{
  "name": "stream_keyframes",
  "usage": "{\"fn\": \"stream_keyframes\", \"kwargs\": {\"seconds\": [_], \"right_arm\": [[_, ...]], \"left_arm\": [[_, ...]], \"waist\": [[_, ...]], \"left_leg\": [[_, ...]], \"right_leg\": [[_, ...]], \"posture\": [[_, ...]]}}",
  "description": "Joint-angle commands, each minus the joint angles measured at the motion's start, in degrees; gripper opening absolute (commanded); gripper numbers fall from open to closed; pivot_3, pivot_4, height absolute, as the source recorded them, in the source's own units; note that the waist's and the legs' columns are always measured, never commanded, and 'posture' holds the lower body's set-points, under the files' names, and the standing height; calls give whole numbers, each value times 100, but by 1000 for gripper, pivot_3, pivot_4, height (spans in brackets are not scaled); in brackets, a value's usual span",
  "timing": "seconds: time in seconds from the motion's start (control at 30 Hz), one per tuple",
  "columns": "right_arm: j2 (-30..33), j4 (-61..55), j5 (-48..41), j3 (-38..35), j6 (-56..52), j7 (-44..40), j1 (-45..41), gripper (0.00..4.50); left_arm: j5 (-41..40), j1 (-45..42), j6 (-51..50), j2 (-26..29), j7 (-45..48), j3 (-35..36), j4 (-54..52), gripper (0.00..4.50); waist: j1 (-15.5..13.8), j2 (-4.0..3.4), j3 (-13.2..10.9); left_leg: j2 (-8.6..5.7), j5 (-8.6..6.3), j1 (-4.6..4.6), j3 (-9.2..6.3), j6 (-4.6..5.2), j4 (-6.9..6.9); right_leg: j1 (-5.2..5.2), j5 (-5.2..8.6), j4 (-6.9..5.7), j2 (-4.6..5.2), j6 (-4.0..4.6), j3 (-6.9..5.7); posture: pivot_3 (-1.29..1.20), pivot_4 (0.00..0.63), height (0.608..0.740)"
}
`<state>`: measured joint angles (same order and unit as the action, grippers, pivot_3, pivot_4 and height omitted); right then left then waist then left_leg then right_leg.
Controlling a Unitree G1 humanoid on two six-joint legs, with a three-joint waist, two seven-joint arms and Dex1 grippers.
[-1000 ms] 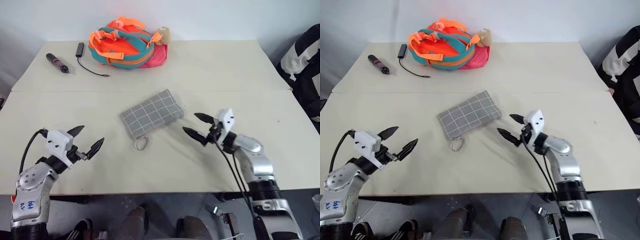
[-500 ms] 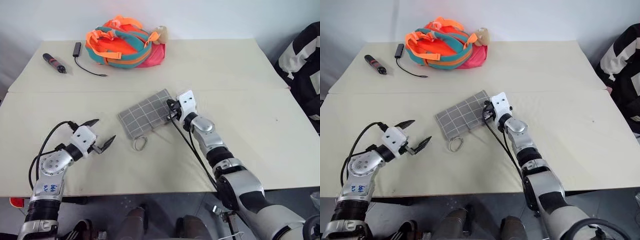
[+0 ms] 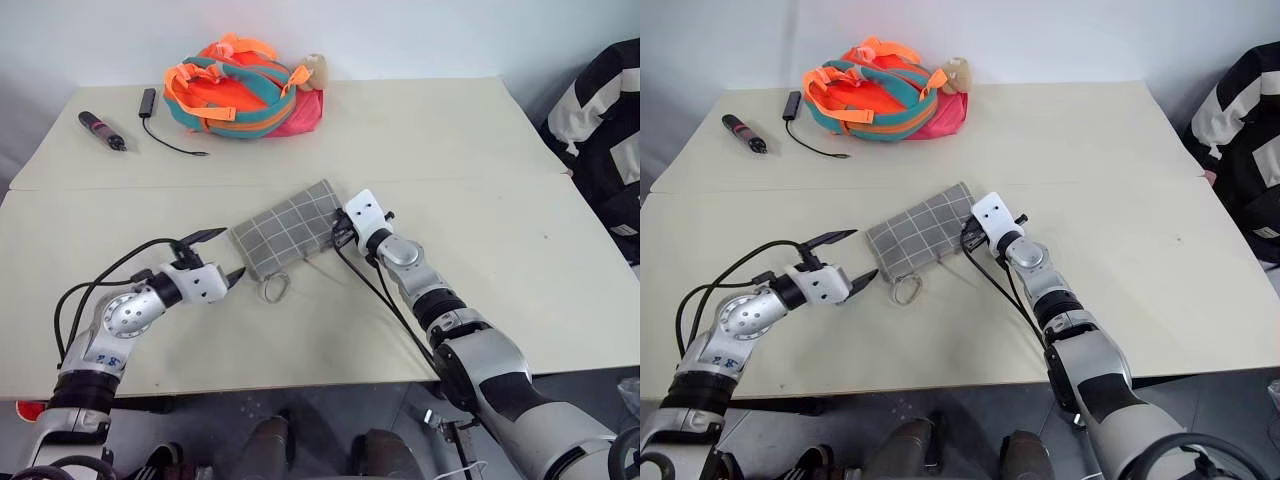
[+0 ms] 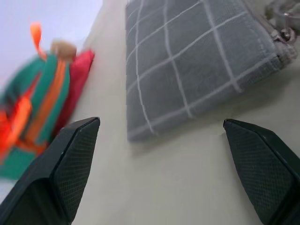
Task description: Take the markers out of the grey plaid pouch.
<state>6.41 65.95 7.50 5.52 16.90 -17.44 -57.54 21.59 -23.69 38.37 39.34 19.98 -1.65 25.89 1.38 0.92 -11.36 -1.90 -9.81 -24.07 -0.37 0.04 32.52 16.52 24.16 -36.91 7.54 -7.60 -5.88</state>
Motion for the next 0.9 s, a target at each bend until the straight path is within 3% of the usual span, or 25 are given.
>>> {"fn": "stream_keyframes", "kwargs": {"seconds": [0.03, 0.33, 0.43, 0.83, 0.9], "right_arm": [[-18, 0, -99, -98, -115, -128, 88, 8], [-16, -84, -89, -161, -74, -228, 150, 8], [-15, -102, -88, -171, -89, -223, 157, 0], [-37, -183, -136, -184, -65, -325, 181, 0], [-36, -189, -137, -187, -63, -329, 182, 0]], "left_arm": [[465, -173, 217, 25, -195, -422, 423, 4500], [538, -616, 320, 6, -300, -736, 972, 4500], [379, -666, 279, -94, -218, -788, 1034, 3903], [256, -443, 195, -223, -42, -890, 656, 262], [221, -429, 167, -225, -27, -869, 628, 21]], "waist": [[-5, -7, 5], [-48, -16, 21], [-65, -18, 22], [-76, -32, 33], [-76, -36, 37]], "left_leg": [[0, 0, 0, -1, 0, 0], [-2, 1, 0, -2, 1, 4], [-2, 2, 0, 0, 2, 7], [-5, 2, 0, 2, 3, 11], [-6, 2, 0, 1, 3, 11]], "right_leg": [[0, 0, -2, 0, 0, 0], [-1, 0, -8, 3, 0, 0], [-1, 0, -8, 3, 0, 0], [-1, 0, -9, 7, 0, 1], [-2, 0, -9, 8, 0, 1]], "posture": [[0, 150, 740], [0, 150, 740], [0, 150, 740], [0, 150, 740], [0, 150, 740]]}}
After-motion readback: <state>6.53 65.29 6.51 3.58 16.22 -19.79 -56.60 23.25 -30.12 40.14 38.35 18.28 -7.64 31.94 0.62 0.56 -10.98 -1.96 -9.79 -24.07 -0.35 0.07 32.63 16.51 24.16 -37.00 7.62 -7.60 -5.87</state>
